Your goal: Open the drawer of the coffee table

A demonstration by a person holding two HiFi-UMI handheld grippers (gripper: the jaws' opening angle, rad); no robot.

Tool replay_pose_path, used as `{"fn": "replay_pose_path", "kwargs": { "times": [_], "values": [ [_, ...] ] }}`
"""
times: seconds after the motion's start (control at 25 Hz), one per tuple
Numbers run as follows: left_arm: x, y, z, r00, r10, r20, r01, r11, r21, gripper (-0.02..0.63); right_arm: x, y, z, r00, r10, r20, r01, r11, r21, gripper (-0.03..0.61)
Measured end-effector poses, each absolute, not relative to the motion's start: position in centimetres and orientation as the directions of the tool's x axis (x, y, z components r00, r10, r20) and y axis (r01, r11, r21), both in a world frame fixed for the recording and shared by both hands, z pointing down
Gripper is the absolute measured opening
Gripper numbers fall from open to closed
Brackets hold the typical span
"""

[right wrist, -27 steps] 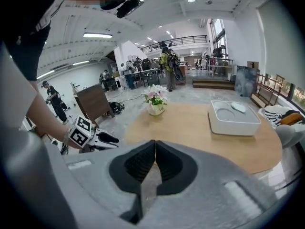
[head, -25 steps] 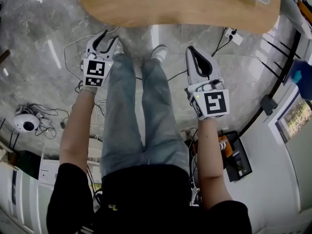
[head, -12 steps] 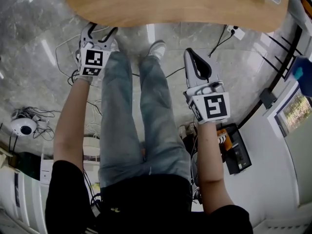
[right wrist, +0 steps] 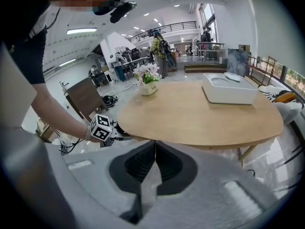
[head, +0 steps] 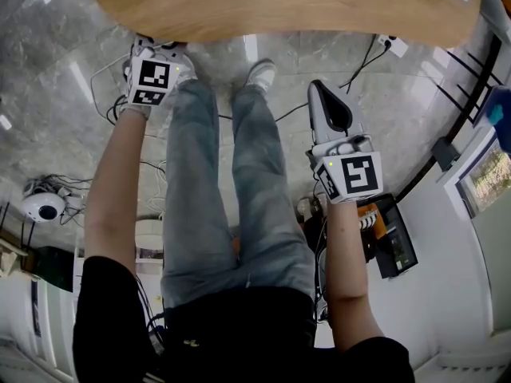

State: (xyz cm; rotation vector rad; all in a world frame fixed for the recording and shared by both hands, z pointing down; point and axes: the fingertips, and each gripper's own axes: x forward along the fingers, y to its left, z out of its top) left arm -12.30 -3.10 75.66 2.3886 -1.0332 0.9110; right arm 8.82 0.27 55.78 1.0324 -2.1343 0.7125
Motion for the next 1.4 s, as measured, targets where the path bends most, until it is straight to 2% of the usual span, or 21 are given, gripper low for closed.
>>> {"fn": "replay_pose_path", "kwargs": {
  "times": [0.04, 0.64, 1.4],
  "values": [
    [-12.1, -3.1, 75.7, 0.525, -0.498, 0.69, -0.743, -0.664, 0.086, 0.204, 8.9, 0.3, 55.8, -0.474, -0.466, 0.748, -0.822, 0.538, -0.185, 0.0],
    [-12.8, -2.1, 76.1, 0.557, -0.451, 0.697, -0.655, -0.755, 0.035, 0.143, 10.2, 1.5, 55.6, -0.458, -0.473, 0.753, -0.837, 0.515, -0.185, 0.0],
    [-12.8, -0.4, 76.2, 0.596, -0.436, 0.674, -0.577, -0.817, -0.018, 0.118, 11.5, 3.3, 55.6, -0.441, -0.488, 0.753, -0.851, 0.494, -0.178, 0.0]
  ]
}}
